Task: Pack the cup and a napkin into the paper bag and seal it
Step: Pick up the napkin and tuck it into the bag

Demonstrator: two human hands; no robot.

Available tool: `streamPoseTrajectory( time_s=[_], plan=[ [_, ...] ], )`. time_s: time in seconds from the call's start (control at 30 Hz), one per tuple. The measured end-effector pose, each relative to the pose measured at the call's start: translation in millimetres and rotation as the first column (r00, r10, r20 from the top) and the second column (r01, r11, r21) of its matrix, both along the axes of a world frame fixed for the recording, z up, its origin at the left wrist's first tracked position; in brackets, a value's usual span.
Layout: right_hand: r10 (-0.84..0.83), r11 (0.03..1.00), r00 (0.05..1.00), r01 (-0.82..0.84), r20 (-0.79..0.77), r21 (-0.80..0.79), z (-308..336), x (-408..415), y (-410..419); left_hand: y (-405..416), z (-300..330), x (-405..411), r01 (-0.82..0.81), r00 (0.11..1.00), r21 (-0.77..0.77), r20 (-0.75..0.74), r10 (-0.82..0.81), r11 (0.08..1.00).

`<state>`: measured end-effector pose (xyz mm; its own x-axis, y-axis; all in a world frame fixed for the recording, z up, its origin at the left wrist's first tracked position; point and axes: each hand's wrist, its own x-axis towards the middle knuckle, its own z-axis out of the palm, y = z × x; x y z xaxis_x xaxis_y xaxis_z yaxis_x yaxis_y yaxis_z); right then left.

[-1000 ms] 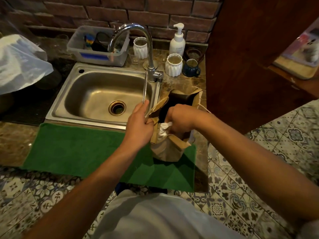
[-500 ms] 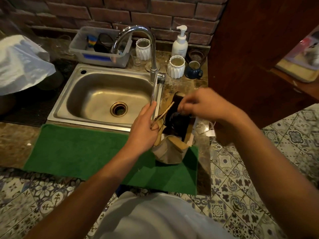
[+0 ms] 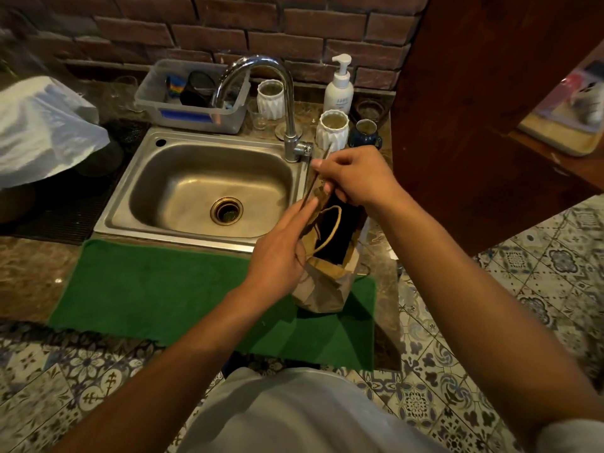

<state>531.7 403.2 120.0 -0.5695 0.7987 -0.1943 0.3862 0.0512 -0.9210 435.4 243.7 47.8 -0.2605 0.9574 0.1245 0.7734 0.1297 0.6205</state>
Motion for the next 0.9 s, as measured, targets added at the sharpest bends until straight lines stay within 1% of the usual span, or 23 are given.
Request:
streamPoseTrajectory(
  time_s=[0.07, 0.13, 0.17, 0.23, 0.3, 0.33, 0.37, 0.43, 0.5, 0.57, 0.63, 0.7, 0.73, 0.83, 0.9],
  plan=[
    [-0.122, 0.992, 0.988, 0.118, -0.091, -0.042, 3.0, 4.7, 0.9, -0.1, 2.3, -2.0, -0.011, 1.0, 0.004, 0.029, 0.01, 1.0],
    [-0.266, 0.962, 0.948, 0.249, -0.178, -0.109, 8.3, 14.1, 3.5, -0.6, 4.4, -4.1, -0.014, 0.996, -0.022, 0.083, 0.015, 1.0],
    [-0.326, 0.944, 0.92, 0.307, -0.219, -0.118, 11.2, 20.3, 4.7, -1.2, 5.6, -5.9, -0.027, 0.993, -0.051, 0.117, 0.032, 0.998],
    [-0.427, 0.903, 0.851, 0.42, -0.306, -0.093, 17.8, 34.4, 7.2, -2.1, 7.9, -10.8, -0.067, 0.983, -0.119, 0.161, 0.086, 0.991],
    [-0.503, 0.851, 0.773, 0.52, -0.387, -0.069, 24.5, 51.0, 9.9, -2.1, 8.2, -15.5, -0.098, 0.975, -0.15, 0.182, 0.125, 0.984],
    [-0.519, 0.833, 0.754, 0.552, -0.403, -0.041, 27.9, 59.8, 10.4, -1.2, 7.4, -17.2, -0.11, 0.966, -0.159, 0.216, 0.143, 0.981],
    [-0.513, 0.827, 0.761, 0.561, -0.396, 0.007, 30.6, 67.9, 10.7, 0.3, 6.1, -19.0, -0.121, 0.95, -0.169, 0.266, 0.163, 0.978],
    [-0.438, 0.854, 0.843, 0.499, -0.313, 0.15, 31.9, 78.7, 6.8, 3.8, 4.3, -22.9, -0.138, 0.911, -0.199, 0.359, 0.203, 0.97],
    [-0.319, 0.884, 0.932, 0.358, -0.172, 0.299, 24.2, 81.2, -3.0, 7.0, 4.8, -25.8, -0.15, 0.891, -0.218, 0.394, 0.227, 0.964],
    [-0.218, 0.911, 0.975, 0.22, -0.045, 0.349, 13.6, 78.9, -14.0, 9.1, 5.8, -25.9, -0.152, 0.882, -0.222, 0.41, 0.233, 0.963],
    [-0.102, 0.944, 0.99, 0.067, 0.095, 0.324, 5.4, 73.9, -22.4, 9.8, 6.8, -23.3, -0.144, 0.872, -0.222, 0.432, 0.23, 0.964],
    [0.02, 0.968, 0.967, -0.082, 0.253, 0.237, -0.5, 66.3, -26.6, 10.3, 8.8, -20.9, -0.136, 0.869, -0.225, 0.441, 0.225, 0.965],
    [0.07, 0.966, 0.942, -0.147, 0.328, 0.215, -4.1, 61.6, -28.0, 10.6, 9.8, -20.2, -0.131, 0.869, -0.229, 0.442, 0.223, 0.965],
    [0.136, 0.902, 0.852, -0.318, 0.506, 0.292, -15.5, 49.1, -30.7, 10.3, 10.7, -18.0, -0.131, 0.876, -0.227, 0.429, 0.219, 0.965],
    [0.173, 0.889, 0.818, -0.37, 0.549, 0.272, -17.2, 46.7, -28.7, 9.2, 10.2, -17.3, -0.139, 0.875, -0.217, 0.43, 0.223, 0.966]
  ],
)
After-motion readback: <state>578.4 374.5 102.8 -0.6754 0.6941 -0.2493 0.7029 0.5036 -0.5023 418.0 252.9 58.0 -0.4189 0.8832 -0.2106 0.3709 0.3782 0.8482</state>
